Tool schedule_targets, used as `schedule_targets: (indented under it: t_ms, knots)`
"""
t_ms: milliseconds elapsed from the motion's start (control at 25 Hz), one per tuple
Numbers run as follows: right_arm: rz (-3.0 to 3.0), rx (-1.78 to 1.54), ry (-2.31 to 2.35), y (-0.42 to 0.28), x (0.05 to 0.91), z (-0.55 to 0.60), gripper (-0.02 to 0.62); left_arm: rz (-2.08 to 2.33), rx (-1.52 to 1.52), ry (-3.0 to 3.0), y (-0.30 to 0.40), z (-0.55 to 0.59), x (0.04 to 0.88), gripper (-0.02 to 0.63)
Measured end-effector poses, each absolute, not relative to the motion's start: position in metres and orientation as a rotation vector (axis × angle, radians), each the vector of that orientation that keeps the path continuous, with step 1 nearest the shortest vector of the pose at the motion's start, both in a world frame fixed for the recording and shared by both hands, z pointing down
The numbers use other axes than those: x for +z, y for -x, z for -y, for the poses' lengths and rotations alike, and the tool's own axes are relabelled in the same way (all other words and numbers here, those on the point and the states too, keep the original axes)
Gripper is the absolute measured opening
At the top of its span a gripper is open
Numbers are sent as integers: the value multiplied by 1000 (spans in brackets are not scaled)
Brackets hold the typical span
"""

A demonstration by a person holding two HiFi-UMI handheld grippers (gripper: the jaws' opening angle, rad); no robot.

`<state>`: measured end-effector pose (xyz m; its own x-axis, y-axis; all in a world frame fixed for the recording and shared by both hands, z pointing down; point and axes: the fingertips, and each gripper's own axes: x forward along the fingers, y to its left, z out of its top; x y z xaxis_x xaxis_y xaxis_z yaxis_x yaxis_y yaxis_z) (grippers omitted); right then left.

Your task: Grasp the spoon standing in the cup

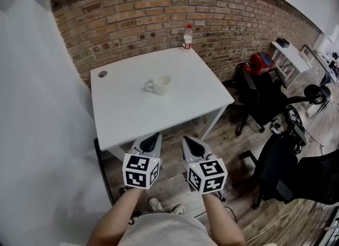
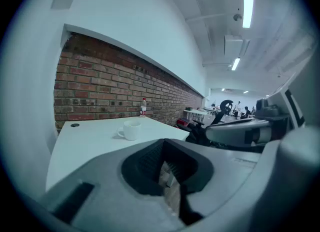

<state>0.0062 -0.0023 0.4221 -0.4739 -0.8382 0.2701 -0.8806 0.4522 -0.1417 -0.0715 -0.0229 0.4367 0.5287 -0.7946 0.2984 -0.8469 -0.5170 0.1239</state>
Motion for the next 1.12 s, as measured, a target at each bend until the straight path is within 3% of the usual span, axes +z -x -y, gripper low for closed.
schedule_targets:
  t_ms: [560, 1120]
  knots:
    - [2494, 398, -1567, 25, 423, 42, 5, 1302, 284, -2531, 97, 71, 443, -5]
    - [2538, 412, -1512, 4, 440, 139, 5, 1355, 333, -2516, 78, 169, 463, -5]
